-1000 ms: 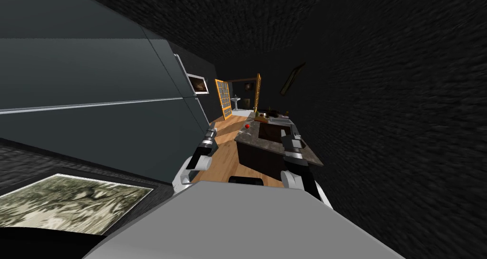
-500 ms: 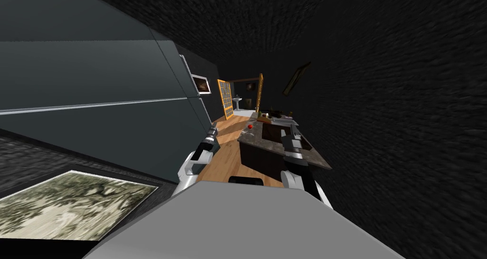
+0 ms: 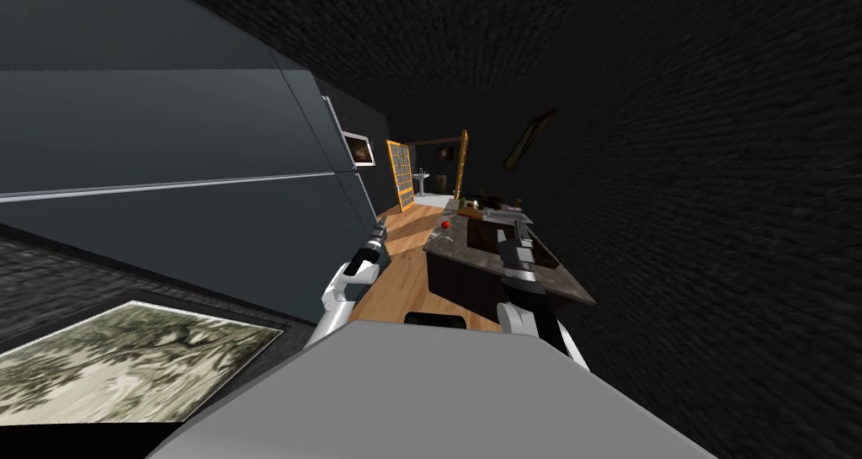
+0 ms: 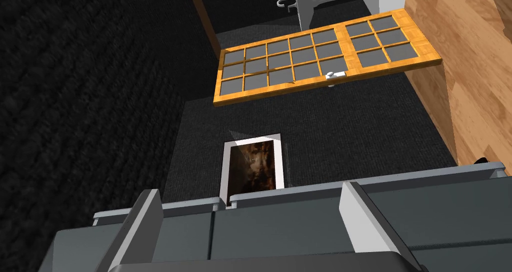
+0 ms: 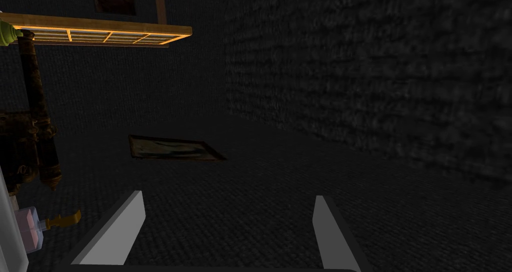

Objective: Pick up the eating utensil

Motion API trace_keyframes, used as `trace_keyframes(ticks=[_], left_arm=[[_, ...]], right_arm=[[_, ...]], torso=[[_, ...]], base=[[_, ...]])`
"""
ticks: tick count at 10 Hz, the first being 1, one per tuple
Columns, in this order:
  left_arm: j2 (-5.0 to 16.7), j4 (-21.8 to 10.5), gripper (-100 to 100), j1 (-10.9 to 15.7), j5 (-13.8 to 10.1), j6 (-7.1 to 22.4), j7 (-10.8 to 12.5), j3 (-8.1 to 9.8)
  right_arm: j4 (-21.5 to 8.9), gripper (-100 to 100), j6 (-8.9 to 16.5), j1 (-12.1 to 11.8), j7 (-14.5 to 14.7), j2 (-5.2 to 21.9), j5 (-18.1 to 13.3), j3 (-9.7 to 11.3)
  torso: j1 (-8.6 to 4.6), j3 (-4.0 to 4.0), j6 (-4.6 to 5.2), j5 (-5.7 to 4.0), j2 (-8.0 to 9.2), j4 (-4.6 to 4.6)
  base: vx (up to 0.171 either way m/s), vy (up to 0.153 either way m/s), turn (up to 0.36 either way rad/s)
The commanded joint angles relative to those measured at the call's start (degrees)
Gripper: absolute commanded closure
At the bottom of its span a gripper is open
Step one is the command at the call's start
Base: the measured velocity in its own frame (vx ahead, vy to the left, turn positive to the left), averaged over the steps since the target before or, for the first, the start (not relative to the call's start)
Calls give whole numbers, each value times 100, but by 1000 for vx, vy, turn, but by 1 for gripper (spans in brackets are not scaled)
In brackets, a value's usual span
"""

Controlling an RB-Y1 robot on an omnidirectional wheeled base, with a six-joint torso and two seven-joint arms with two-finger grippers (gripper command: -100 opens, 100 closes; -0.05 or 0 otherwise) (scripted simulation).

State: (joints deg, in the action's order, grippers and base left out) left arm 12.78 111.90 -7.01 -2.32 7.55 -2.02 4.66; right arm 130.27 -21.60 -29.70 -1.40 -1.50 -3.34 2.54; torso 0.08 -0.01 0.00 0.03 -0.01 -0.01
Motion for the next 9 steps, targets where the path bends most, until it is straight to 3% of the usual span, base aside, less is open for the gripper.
trace_keyframes(ticks=[1, 2, 3, 5, 6, 7, 8, 9], left_arm=[[15, -216, -100, 268, -40, 286, 67, 35], [15, -216, -100, 268, -40, 451, 67, 35], [28, -454, -100, 543, -78, 632, 129, 68], [28, -454, -100, 543, -78, 861, 129, 68], [37, -698, -100, 821, -112, 1080, 188, 100], [37, -698, -100, 821, -112, 1241, 188, 100], [43, -908, -100, 1068, -144, 1435, 243, 128], [43, -947, -100, 1101, -144, 1587, 243, 128]], right_arm=[[0, 0, 0, 0, 0, 0, 0, 0], [0, 0, 0, 0, 0, 0, 0, 0], [0, 0, 0, 0, 0, 0, 0, 0], [0, 0, 0, 0, 0, 0, 0, 0], [0, 0, 0, 0, 0, 0, 0, 0], [0, 0, 0, 0, 0, 0, 0, 0], [0, 0, 0, 0, 0, 0, 0, 0], [0, 0, 0, 0, 0, 0, 0, 0]], torso=[[0, 0, 0, 0, 0, 0], [4, -2, 1, 0, -4, 0], [6, -2, 0, 1, -3, -1], [8, -3, 0, 2, -4, -1], [0, -1, 0, 0, -1, 0], [3, -1, 1, 0, -3, 0], [2, -1, 0, 0, -2, -1], [6, -3, 0, 1, -5, -1]], base=[[13, 39, 49], [14, 42, 12], [17, 56, 28], [12, 33, 5], [11, 35, 29], [14, 33, 6], [21, 40, 15], [20, 37, 7]])
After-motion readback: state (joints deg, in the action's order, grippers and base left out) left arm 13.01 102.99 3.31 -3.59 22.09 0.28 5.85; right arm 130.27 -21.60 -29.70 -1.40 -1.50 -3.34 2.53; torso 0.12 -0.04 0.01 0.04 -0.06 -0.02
